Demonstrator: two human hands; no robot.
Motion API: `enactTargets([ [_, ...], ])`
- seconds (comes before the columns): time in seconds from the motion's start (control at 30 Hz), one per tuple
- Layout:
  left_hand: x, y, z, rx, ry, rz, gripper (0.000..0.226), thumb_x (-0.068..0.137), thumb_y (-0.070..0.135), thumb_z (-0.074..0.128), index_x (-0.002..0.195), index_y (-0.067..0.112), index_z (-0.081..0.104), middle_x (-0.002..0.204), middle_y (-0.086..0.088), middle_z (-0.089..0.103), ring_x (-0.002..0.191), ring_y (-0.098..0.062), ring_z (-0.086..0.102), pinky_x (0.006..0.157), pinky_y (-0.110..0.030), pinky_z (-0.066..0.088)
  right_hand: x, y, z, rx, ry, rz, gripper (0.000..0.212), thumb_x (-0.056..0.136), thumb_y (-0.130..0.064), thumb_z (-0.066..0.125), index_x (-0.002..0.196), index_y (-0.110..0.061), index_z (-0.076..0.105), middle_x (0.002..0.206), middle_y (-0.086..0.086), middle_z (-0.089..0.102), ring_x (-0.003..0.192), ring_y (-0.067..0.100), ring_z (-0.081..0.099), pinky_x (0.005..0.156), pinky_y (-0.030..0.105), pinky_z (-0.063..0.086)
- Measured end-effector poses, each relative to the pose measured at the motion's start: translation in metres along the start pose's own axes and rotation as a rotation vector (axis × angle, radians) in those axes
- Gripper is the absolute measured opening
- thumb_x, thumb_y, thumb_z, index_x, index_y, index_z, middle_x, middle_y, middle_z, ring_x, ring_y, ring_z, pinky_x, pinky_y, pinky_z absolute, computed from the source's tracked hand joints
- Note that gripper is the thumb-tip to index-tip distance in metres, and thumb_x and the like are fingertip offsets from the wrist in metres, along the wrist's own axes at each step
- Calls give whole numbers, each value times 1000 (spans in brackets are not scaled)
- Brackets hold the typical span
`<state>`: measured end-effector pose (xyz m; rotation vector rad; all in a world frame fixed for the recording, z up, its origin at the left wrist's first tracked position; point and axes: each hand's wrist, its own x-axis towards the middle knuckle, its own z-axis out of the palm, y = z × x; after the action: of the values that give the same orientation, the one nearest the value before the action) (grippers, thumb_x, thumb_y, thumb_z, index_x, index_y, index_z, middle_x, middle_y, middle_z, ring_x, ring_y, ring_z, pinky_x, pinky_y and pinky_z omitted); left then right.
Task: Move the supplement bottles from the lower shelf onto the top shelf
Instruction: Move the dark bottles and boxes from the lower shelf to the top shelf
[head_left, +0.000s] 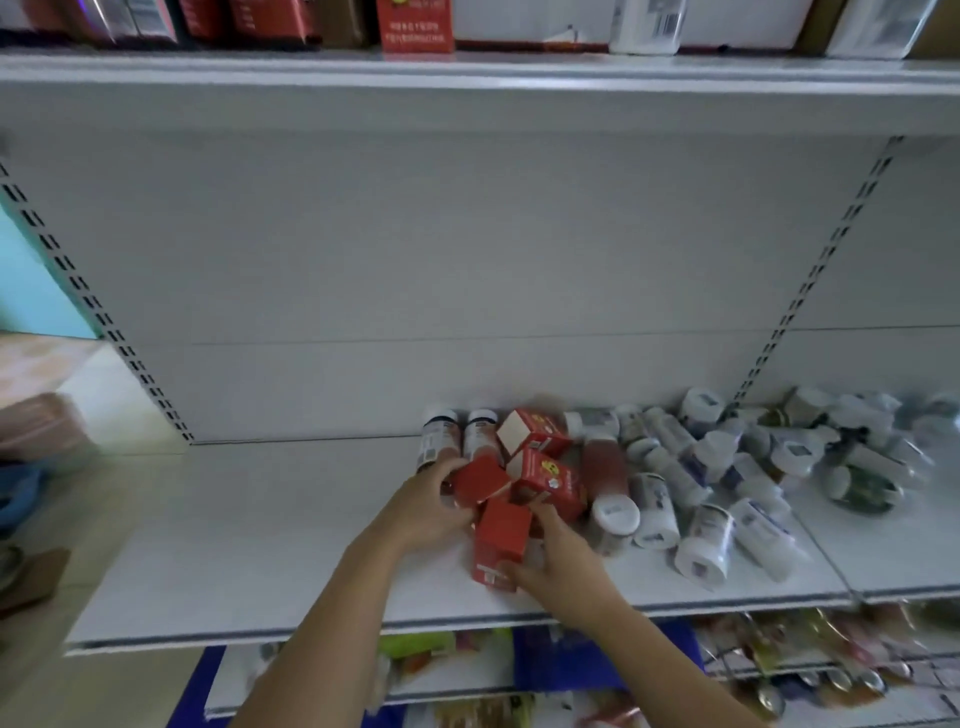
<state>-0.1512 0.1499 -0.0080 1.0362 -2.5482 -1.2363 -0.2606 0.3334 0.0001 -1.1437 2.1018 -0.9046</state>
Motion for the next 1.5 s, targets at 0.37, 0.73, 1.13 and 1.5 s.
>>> enactTargets([
  [0.37, -44, 25, -27, -214, 169, -19, 43, 77, 28, 73, 116, 21, 59, 105, 5, 65, 97, -13, 65, 73, -18, 45, -18, -15, -35, 313, 175, 55, 76, 67, -50, 78, 130, -24, 46, 111, -10, 68, 102, 6, 65, 92, 34, 52],
  [0.73, -183, 117, -160, -411, 200, 293, 21, 91, 16, 63, 107, 27, 56, 100, 4, 64, 81, 0, 67, 63, -13, 52, -113, -165, -76, 551, 346, -300, 38, 80, -37, 69, 113, -27, 52, 104, -3, 68, 94, 11, 68, 75, 24, 54],
  [1.13, -244, 246, -288, -136, 312, 781, 30, 74, 41, 66, 98, 27, 56, 77, 22, 71, 81, 3, 69, 61, -11, 51, -155, -315, -179, 461, 449, -809, 23, 88, -18, 48, 110, -22, 41, 73, -20, 68, 67, 0, 66, 57, 17, 52],
  [1.5, -131, 299, -334, 87, 332, 588, 38, 79, 28, 75, 112, 18, 57, 100, 3, 71, 89, -9, 71, 75, -24, 58, -48, -328, -268, -37, 313, -567, 64, 69, -41, 69, 121, -22, 35, 113, 8, 61, 101, 21, 66, 84, 38, 58],
])
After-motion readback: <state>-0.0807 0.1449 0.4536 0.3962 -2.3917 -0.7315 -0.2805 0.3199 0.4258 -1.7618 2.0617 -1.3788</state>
